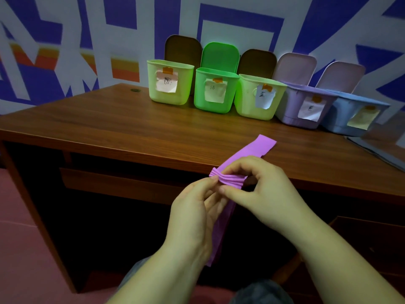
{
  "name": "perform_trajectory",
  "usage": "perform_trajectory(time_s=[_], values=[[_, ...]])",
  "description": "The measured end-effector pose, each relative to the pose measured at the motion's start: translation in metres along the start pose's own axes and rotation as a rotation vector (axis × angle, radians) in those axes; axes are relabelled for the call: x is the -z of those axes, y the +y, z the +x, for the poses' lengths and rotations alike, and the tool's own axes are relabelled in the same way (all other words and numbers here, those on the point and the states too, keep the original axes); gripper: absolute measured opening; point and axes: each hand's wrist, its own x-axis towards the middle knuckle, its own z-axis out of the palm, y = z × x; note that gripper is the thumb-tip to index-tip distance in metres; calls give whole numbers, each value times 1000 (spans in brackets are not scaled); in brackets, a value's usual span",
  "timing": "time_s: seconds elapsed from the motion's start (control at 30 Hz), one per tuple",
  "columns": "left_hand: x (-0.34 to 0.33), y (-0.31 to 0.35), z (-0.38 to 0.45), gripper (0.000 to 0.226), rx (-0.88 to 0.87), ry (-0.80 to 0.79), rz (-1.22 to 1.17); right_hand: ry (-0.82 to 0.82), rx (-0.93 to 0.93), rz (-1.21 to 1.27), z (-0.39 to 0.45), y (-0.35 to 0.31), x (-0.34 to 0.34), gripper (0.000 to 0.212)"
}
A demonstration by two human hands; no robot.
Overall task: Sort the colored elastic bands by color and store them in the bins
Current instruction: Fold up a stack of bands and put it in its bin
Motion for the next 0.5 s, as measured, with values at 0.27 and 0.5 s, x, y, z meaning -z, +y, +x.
perform_trajectory(time_s=[0.27, 0.5], values=[[0, 12, -6, 25, -246, -50, 438, 61, -35, 2, 9, -7, 15, 16], [-16, 56, 10, 60, -559, -363, 916, 40, 101, -108, 28, -57, 62, 17]])
